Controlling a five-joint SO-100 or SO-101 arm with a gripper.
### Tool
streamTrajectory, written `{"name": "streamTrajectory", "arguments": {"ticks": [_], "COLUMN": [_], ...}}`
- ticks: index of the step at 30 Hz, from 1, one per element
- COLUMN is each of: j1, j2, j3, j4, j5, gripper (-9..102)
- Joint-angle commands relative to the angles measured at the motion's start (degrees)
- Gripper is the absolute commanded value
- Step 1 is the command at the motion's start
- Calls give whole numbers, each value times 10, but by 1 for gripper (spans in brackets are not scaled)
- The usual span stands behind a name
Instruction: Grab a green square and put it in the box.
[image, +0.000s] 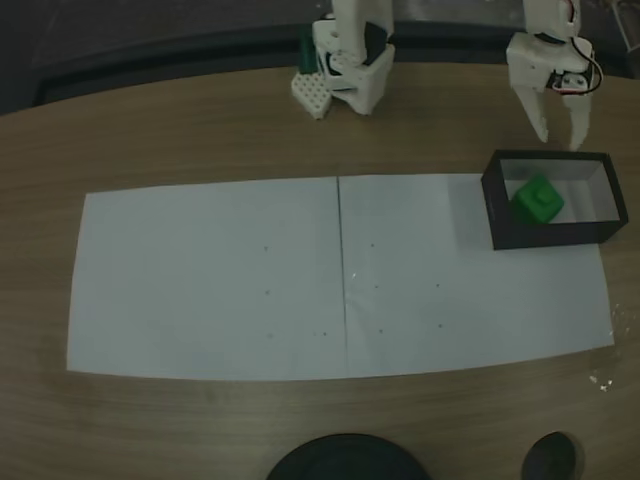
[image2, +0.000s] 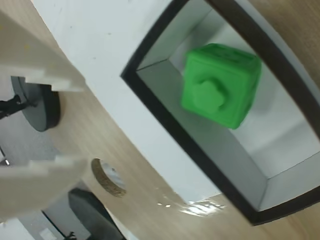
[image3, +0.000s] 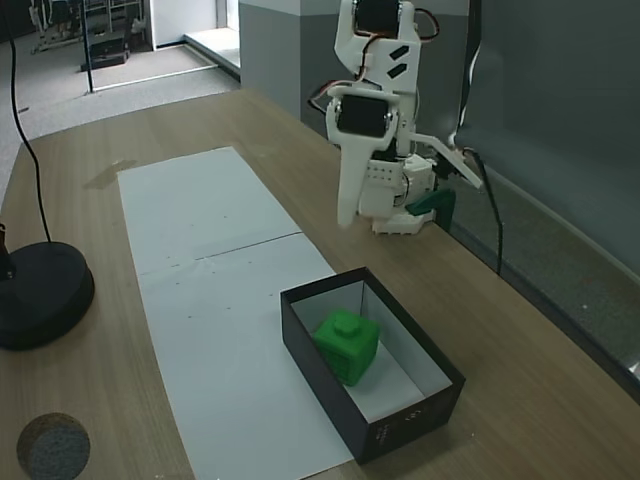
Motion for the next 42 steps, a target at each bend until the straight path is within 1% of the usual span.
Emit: {"name": "streamTrajectory", "arguments": {"ticks": [1, 5, 8, 11, 14, 17, 19, 22, 26, 29, 32, 37, 42], "j1": [66, 223, 334, 400, 457, 503, 517, 541, 581, 595, 600, 595, 595], "j2": [127, 284, 417, 547, 676, 793, 848, 889, 917, 932, 936, 936, 937], "j3": [-31, -9, 67, 211, 362, 440, 480, 534, 612, 682, 747, 842, 904], "j4": [28, 47, 47, 33, 0, -64, -91, -115, -183, -243, -281, -291, -291], "j5": [-4, 9, 35, 40, 36, 5, -20, -40, -34, -34, -34, -25, 80], "gripper": [1, 0, 0, 0, 0, 0, 0, 0, 0, 0, 0, 0, 0]}}
